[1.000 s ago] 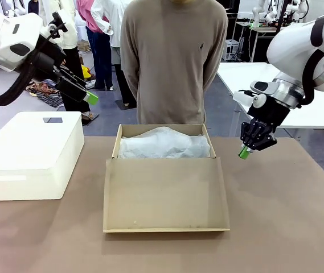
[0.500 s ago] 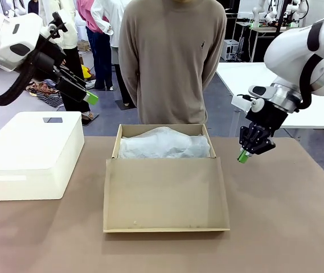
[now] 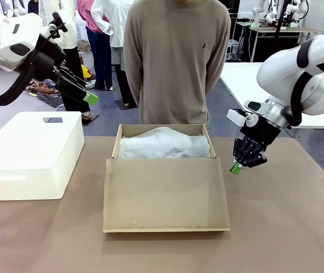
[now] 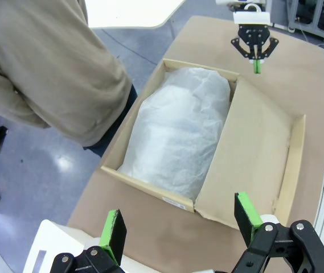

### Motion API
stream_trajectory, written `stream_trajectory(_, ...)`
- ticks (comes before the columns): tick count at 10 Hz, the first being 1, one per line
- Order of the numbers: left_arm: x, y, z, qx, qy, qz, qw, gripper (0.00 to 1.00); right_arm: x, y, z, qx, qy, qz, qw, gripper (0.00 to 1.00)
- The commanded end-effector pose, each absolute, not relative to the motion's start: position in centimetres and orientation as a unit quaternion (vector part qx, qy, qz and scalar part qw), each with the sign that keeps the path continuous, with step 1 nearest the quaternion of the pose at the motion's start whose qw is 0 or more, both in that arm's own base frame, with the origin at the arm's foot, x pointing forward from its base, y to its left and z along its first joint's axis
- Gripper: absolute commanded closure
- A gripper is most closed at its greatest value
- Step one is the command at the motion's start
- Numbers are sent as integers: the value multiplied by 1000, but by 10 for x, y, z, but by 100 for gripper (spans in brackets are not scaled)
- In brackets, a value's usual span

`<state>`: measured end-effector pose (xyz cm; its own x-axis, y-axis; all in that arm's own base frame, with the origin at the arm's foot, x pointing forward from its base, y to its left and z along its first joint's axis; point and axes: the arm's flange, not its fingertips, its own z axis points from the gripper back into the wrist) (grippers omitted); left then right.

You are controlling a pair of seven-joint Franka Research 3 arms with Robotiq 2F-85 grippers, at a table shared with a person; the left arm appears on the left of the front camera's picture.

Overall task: Pack the shoes into the box.
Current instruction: Close the Shoes Box.

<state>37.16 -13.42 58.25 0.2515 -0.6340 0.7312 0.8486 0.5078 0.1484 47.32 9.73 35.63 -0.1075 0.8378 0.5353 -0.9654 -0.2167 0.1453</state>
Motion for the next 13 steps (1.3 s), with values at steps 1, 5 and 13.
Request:
stream_trajectory(1, 373, -133, 581, -150, -387, -481, 772, 0, 468, 98, 341, 267, -159, 734, 604, 100)
stream_trajectory(5, 373, -133, 581, -150, -387, -481, 772, 0, 466, 99, 319, 269, -166, 727, 609, 100)
stream_trajectory(13, 373, -133, 581, -150, -387, -481, 772, 0, 471, 100, 285, 319, -199, 721, 582, 100)
